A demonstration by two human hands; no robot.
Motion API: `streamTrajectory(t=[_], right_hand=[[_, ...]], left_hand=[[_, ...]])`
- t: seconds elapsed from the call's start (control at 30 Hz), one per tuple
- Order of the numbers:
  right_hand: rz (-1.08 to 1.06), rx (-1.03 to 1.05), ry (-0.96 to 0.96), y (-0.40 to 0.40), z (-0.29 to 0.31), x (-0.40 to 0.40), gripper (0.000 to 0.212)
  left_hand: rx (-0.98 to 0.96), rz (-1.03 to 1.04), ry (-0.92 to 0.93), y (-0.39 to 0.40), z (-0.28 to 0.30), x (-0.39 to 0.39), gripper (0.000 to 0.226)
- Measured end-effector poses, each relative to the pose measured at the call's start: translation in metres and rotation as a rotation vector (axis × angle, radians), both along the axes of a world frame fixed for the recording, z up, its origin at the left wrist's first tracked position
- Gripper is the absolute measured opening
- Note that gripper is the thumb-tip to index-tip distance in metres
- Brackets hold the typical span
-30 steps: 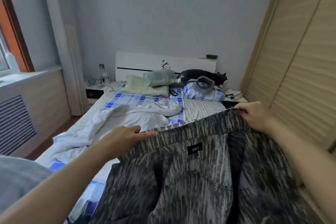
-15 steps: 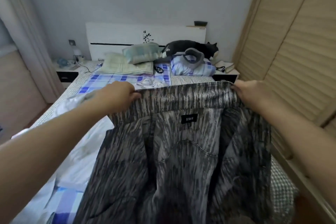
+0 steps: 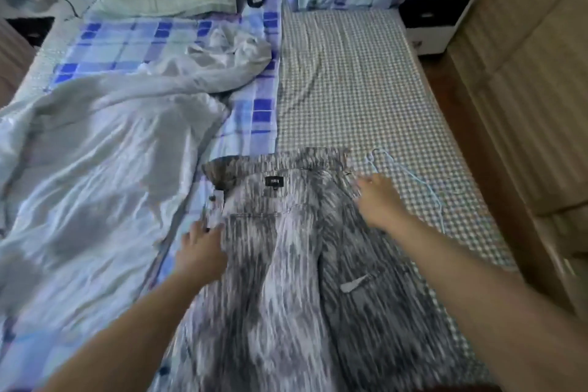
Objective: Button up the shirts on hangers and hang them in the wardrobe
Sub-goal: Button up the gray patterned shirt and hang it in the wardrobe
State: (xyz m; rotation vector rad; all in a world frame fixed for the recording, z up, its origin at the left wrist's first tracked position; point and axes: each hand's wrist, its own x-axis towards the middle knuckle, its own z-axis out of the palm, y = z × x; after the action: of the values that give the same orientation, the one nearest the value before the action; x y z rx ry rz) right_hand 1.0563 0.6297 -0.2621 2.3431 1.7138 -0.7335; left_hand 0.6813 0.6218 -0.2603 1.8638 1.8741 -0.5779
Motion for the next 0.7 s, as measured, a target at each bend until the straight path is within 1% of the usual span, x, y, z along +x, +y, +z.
streamTrajectory(t=[0.07,0.1,0.13,0.2,0.27,0.33,0.43,0.5,0.53,0.6,0.7], right_hand=[[-0.004,-0.215,0.03,-0.053,-0.051,0.025,0.053],[-0.032,-0.285,0.025,-0.075,-0.068,0.04,0.05],[-0.083,-0.314,0.013,-0.094,-0.082,0.058,0.045],[-0.226,-0.33,-0.048,-0.112,-0.094,0.092,0.032],[-0.355,-0.356,-0.08,-0.111,-0.102,0.118,0.025],[-0.48,-0.402,-0.063,-0.104,-0.111,0.134,0.04],[-0.647,-0.383,0.025,-0.095,-0.133,0.147,0.075],[-0.685,-0.439,0.08,-0.093,-0.153,0.151,0.101],[-0.683,-0.467,0.087,-0.093,-0.161,0.15,0.11],[-0.629,-0.475,0.025,-0.094,-0.169,0.145,0.116],[-0.544,-0.363,-0.083,-0.095,-0.165,0.137,0.113]], left_hand=[[-0.287,-0.055,0.009,-0.035,-0.03,0.017,0.068],[-0.387,-0.051,-0.009,-0.045,-0.037,0.027,0.068],[-0.444,-0.014,-0.032,-0.049,-0.04,0.037,0.066],[-0.388,0.05,-0.114,-0.045,-0.041,0.057,0.059],[-0.33,0.021,-0.144,-0.034,-0.042,0.072,0.051],[-0.334,0.003,-0.129,-0.024,-0.043,0.083,0.05],[-0.328,-0.014,-0.11,-0.017,-0.049,0.089,0.049],[-0.328,-0.002,-0.092,-0.016,-0.054,0.091,0.045],[-0.334,0.007,-0.091,-0.018,-0.056,0.091,0.044],[-0.337,-0.007,-0.083,-0.024,-0.057,0.091,0.043],[-0.36,-0.007,-0.087,-0.033,-0.06,0.083,0.037]])
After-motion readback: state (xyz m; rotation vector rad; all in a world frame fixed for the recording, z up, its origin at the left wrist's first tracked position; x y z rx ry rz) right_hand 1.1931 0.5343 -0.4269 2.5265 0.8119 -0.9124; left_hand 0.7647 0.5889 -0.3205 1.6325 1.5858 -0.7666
